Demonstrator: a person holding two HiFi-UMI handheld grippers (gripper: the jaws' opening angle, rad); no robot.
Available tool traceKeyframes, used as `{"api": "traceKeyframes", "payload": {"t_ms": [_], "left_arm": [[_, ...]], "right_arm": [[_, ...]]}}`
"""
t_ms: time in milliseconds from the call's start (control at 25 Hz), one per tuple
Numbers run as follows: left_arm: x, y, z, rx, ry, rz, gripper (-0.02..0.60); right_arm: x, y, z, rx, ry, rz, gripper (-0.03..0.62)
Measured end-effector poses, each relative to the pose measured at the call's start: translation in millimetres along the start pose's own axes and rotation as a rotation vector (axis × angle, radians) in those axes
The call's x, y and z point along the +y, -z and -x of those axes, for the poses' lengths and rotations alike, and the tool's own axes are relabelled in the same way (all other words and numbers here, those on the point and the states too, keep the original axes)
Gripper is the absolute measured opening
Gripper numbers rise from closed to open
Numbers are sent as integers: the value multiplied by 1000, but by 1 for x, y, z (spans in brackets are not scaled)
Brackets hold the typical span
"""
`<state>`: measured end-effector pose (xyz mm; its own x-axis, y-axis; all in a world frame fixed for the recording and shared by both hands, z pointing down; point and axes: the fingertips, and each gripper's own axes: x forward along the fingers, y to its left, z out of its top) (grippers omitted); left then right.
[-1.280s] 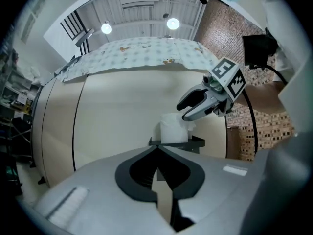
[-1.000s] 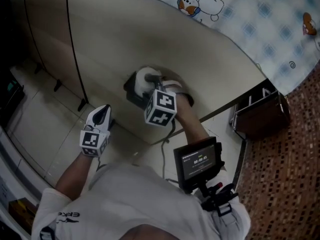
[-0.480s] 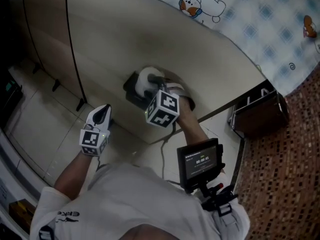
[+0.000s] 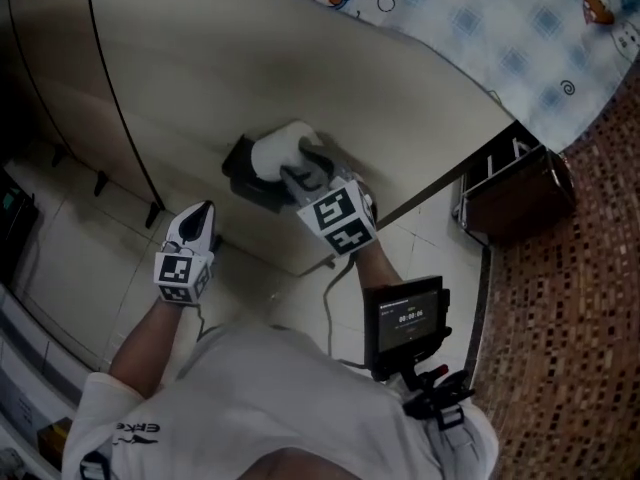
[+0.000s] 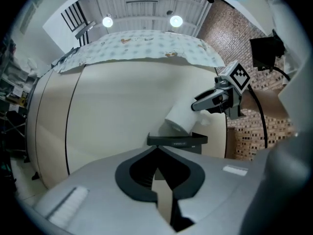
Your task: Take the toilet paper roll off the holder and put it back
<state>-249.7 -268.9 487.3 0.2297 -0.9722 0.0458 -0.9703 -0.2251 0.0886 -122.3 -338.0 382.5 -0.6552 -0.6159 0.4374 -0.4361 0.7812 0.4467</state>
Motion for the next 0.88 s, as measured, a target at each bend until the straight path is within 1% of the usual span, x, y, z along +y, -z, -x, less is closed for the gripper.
{"api": "traceKeyframes", "payload": {"t_ms": [200,320,400,560,760,880], "left_arm": [[-13,-1,-19,1,33,1,3],[-19,-1,-29,11,55,-12,3],[-22,1,-34,21,61,-20,3],[-23,7,-40,42,59,-28,3],[-25,12,-51,62,66,-19,3],[-21,13,-55,70,63,-25,3]], "right_arm": [[-14,15,27,-111,42,-242,189],[-23,33,44,-156,68,-388,187],[-28,47,56,-198,79,-506,183],[-40,72,81,-306,88,-766,178],[-49,100,91,-421,75,-1057,166],[-50,115,94,-474,60,-1197,163]]}}
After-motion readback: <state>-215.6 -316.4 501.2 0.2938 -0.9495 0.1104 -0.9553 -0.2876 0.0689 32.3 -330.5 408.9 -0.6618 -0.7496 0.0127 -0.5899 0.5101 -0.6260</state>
